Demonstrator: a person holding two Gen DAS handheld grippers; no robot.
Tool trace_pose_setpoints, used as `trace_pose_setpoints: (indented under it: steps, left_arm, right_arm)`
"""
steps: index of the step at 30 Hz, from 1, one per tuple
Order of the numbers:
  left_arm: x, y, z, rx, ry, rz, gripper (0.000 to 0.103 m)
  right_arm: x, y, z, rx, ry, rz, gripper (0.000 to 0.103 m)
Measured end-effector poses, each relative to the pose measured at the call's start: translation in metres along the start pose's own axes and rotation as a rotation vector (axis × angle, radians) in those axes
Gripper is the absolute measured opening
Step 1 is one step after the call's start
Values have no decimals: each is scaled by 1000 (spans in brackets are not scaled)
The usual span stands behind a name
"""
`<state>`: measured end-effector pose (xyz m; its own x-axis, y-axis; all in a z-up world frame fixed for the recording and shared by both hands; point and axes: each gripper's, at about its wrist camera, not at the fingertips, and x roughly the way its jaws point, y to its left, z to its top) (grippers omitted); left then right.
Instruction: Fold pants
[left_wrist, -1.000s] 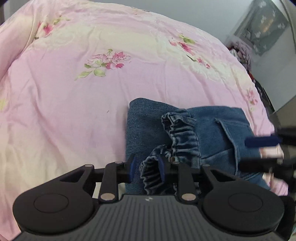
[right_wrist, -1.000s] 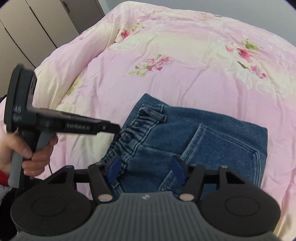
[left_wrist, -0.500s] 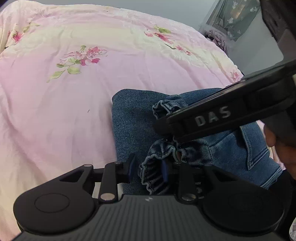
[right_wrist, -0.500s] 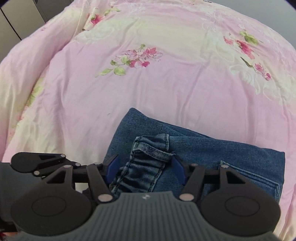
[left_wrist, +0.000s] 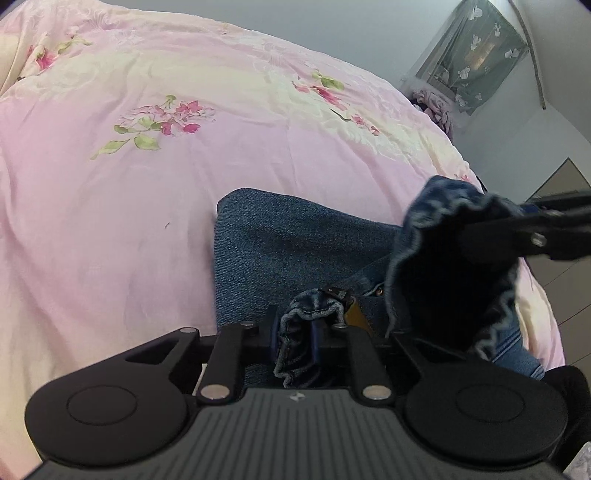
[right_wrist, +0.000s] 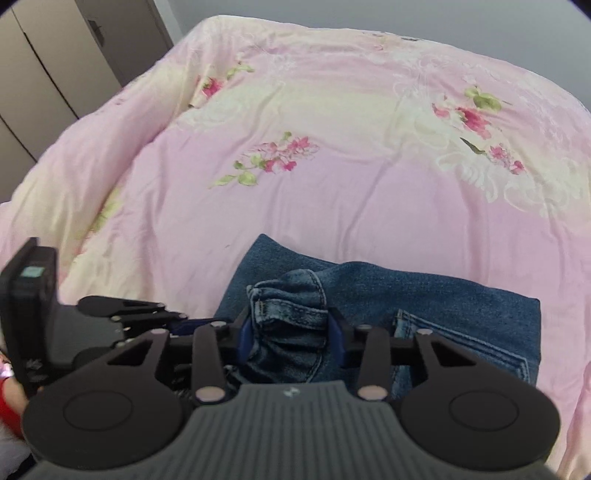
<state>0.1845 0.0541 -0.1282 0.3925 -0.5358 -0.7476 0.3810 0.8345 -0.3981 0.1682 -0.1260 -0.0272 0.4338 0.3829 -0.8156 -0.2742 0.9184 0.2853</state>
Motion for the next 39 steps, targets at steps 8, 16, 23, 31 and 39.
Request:
trace_pose_setpoints:
  steps: [8, 16, 23, 31, 39]
  left_arm:
    - [-9, 5, 39, -151, -63, -81, 14]
    - [28, 24, 41, -225, 3, -64, 15]
    - [-22, 30, 0, -136, 1, -115, 30]
    - [-56, -25, -8, 215, 13, -219, 35]
    - [-20, -64, 4, 535, 122, -227, 43]
  right_arm:
    - [-80, 15, -6, -67, -42, 123, 38]
    - [-48, 32, -11, -115, 40, 136, 38]
    - [-56, 13, -27, -52, 35, 160, 38]
    - [-69, 3, -55, -7, 5, 149, 39]
    - [-76, -3, -50, 14, 4, 126, 39]
